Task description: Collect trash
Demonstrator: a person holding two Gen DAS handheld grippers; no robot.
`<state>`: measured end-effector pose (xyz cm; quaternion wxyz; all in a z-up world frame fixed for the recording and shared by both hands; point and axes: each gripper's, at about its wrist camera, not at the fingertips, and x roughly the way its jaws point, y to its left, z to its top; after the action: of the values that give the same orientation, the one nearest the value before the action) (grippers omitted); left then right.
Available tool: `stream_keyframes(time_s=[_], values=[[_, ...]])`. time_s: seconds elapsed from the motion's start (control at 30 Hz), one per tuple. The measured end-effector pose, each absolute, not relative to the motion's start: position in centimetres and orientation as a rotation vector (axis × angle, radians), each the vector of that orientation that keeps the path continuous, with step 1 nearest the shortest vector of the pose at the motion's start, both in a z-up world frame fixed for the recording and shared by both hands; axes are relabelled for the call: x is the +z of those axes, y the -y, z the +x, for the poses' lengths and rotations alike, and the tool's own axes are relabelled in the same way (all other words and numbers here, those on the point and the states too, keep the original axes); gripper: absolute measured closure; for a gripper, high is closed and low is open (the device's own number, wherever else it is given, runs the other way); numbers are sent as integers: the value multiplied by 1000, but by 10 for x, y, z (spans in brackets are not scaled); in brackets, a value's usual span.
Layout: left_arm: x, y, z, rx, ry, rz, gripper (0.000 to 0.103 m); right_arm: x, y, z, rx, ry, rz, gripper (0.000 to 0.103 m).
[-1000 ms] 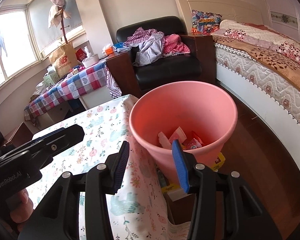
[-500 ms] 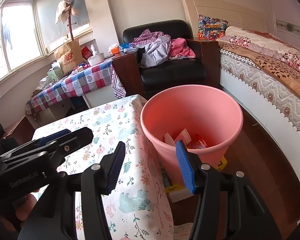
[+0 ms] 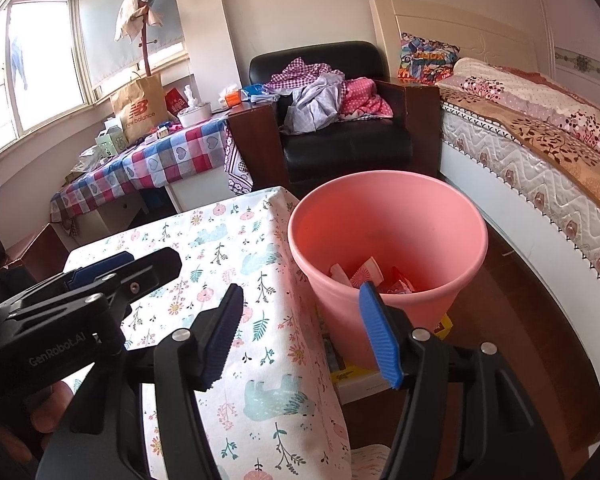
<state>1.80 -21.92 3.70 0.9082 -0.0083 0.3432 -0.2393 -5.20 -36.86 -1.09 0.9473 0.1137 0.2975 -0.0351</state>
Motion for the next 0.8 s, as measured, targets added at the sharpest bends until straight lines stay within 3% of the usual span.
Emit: stream_keyframes(time_s=[0.6,0.8], values=[[41,219,13,-482,-672,13,42,-13,373,-50,-91,-613,226,42],[40,218,13,-479,-673,11,43,-12,372,-49,-103,-613,214,38]])
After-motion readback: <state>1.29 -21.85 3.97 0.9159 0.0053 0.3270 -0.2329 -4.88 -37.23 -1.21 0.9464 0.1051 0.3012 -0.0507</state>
